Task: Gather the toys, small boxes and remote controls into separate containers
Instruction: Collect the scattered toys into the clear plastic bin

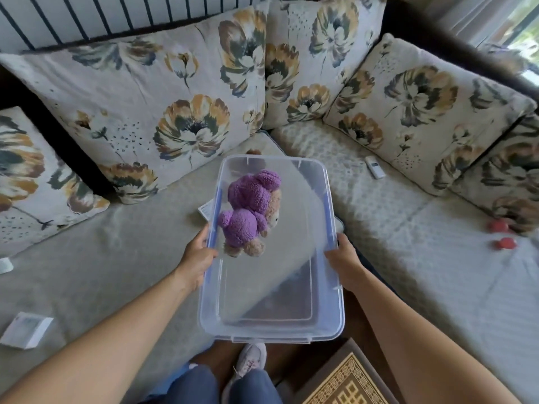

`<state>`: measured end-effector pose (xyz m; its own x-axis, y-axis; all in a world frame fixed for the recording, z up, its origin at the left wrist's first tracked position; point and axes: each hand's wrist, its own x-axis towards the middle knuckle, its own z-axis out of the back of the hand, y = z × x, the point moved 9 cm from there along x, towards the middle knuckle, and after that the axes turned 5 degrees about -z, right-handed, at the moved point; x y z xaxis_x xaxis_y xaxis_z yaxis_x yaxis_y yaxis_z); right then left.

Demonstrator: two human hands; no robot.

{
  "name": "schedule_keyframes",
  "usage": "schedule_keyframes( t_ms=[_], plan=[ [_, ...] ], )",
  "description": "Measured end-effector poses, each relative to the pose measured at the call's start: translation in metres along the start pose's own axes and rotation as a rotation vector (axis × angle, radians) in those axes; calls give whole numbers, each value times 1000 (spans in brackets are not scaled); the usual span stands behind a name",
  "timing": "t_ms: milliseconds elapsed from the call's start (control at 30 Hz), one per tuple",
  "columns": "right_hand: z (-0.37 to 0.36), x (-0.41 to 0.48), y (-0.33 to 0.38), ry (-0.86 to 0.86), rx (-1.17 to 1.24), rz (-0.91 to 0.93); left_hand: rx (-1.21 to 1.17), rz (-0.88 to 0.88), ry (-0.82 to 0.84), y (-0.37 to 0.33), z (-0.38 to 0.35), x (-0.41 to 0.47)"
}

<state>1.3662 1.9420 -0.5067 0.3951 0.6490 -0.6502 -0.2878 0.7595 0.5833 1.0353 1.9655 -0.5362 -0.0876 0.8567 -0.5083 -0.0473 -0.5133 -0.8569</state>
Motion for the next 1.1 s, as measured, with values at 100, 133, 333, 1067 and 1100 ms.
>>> schedule_keyframes(
  t_ms=[100,133,333,1067,1100],
  plan=[
    [18,21,9,-19,20,-4,9,-3,23,-13,-24,21],
    [23,28,13,-22,25,-6,10,2,27,-18,-31,28],
    [43,67,21,-50,104,-7,48,22,77,-38,-68,68],
    [91,361,29,-26,130,-71,112,31,25,-44,-241,295],
    [89,373,29,-19,128,-69,109,30,17,-43,-244,304]
  ],
)
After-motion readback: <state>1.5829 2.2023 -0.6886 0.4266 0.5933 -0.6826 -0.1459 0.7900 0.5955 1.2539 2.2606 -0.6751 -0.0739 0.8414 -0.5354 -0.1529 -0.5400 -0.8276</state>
